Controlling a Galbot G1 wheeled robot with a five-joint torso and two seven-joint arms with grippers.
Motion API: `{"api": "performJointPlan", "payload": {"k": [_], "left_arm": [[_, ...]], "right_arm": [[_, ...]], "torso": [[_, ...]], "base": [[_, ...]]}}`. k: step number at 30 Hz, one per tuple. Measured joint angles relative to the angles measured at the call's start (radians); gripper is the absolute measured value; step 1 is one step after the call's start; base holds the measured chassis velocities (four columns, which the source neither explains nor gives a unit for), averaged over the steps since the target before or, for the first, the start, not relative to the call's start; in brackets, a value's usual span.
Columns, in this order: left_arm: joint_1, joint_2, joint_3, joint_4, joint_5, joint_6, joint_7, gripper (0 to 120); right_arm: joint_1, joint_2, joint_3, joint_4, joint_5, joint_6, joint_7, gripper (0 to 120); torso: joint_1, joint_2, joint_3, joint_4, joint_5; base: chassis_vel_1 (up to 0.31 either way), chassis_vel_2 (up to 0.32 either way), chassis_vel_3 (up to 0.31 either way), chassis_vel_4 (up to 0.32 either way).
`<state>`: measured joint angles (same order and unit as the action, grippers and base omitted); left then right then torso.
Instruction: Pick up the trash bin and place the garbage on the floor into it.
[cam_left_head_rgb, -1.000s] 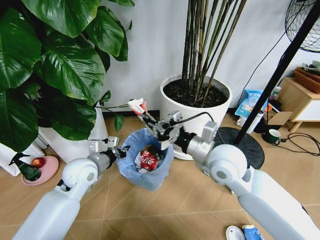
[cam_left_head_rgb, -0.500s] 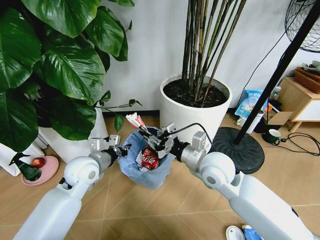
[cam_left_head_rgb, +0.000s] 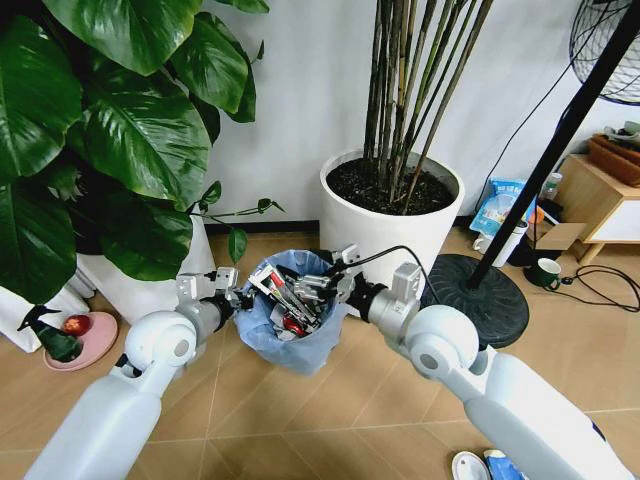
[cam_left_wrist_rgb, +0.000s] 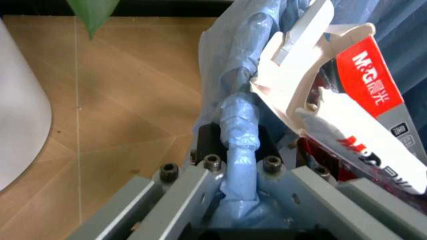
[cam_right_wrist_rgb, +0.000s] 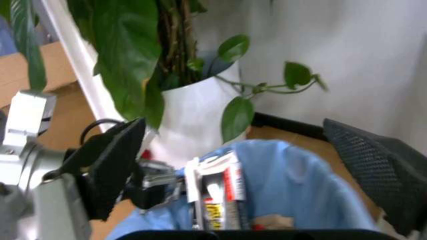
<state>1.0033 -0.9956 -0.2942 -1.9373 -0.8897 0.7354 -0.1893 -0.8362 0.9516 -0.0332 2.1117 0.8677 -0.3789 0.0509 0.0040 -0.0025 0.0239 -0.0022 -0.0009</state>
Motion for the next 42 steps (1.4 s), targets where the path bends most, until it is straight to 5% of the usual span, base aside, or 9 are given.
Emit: {"api": "performJointPlan", "payload": {"k": [24, 36, 42], "left_arm": [[0.063, 0.013, -0.06, -0.044, 0.014, 0.0, -0.002, 0], [0.074, 0.015, -0.07, -0.043, 0.032, 0.0, 0.006, 0], [0.08, 0.013, -0.072, -0.046, 0.038, 0.0, 0.015, 0]], "right_arm": [[-0.233, -0.08, 0.325, 0.034, -0.026, -0.001, 0.089, 100], [-0.501, -0.087, 0.548, 0.103, -0.048, -0.001, 0.073, 100], [-0.642, -0.049, 0.687, 0.01, -0.129, 0.054, 0.011, 100]], "torso": [[0.0, 0.0, 0.0, 0.0002, 0.0001], [0.0, 0.0, 0.0, -0.0001, -0.0001], [0.0, 0.0, 0.0, -0.0002, 0.0001]], "base": [[0.0, 0.0, 0.0, 0.0], [0.0, 0.0, 0.0, 0.0], [0.0, 0.0, 0.0, 0.0]]}}
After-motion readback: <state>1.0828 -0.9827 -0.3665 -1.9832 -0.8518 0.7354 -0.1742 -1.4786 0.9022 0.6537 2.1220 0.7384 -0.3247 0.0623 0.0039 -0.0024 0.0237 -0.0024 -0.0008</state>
